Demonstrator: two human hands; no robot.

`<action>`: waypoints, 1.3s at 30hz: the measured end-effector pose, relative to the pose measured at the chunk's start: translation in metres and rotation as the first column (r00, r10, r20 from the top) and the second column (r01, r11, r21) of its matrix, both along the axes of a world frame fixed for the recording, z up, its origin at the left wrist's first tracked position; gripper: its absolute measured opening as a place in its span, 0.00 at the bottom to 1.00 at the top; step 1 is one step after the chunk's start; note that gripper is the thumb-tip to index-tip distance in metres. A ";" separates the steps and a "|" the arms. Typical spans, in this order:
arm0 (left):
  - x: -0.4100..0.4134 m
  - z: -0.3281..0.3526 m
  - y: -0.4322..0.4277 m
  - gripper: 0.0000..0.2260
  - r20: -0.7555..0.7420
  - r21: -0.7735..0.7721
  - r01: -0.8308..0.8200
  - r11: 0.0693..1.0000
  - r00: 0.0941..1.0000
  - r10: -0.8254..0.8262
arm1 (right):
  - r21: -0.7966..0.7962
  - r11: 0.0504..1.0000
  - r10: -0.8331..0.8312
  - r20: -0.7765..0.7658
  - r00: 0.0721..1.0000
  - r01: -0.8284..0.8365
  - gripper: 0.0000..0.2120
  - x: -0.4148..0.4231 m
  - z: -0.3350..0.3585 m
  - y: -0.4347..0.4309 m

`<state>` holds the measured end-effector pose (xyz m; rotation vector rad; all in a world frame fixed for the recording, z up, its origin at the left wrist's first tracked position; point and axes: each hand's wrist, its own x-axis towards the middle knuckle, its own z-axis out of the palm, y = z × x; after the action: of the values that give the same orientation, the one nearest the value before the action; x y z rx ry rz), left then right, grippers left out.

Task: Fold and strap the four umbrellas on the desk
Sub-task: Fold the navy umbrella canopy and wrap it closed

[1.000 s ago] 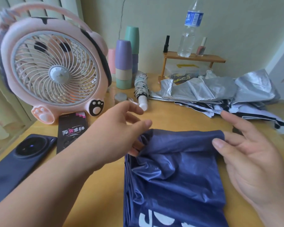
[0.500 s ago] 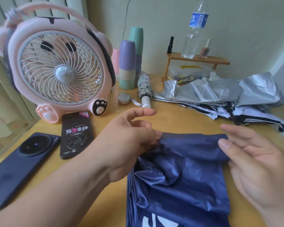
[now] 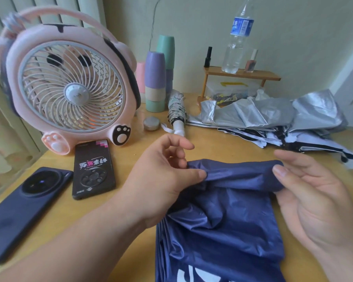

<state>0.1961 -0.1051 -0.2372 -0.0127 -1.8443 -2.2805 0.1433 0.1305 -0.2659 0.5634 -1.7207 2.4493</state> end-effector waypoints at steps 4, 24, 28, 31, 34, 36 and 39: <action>-0.002 0.007 -0.017 0.19 -0.096 0.090 0.013 0.996 0.995 -0.004 | 0.010 0.998 -0.054 0.023 0.998 0.054 0.26 -0.004 0.001 0.003; 0.003 0.008 -0.048 0.07 -0.386 -0.899 -0.286 0.331 0.875 -0.292 | 0.018 0.998 -0.057 0.036 0.998 0.056 0.28 0.007 0.013 0.005; 0.015 0.023 -0.051 0.07 -0.423 -0.882 -0.314 0.351 0.857 -0.295 | 0.044 0.998 -0.053 0.032 0.998 0.052 0.28 0.010 0.017 0.004; 0.027 0.036 -0.056 0.08 -0.427 -0.864 -0.291 0.412 0.856 -0.292 | 0.083 0.996 -0.041 0.029 0.999 0.039 0.29 0.010 0.016 0.004; 0.043 0.038 -0.059 0.11 -0.349 -0.784 -0.220 0.581 0.930 -0.118 | 0.135 0.990 -0.035 0.013 0.999 0.033 0.30 0.011 0.016 0.005; 0.054 0.033 -0.053 0.15 -0.113 -0.845 -0.059 0.532 0.991 -0.069 | 0.197 0.979 -0.046 -0.018 0.999 0.049 0.24 0.014 0.017 0.005; 0.063 0.018 -0.032 0.15 0.074 -0.925 0.064 0.375 0.997 0.012 | 0.377 0.920 -0.072 -0.100 0.992 0.104 0.05 0.020 0.022 0.003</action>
<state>0.2594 -0.1374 -0.2187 -0.1380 -2.9035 -0.8921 0.1636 0.1336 -0.2437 0.5978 -2.1495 2.0052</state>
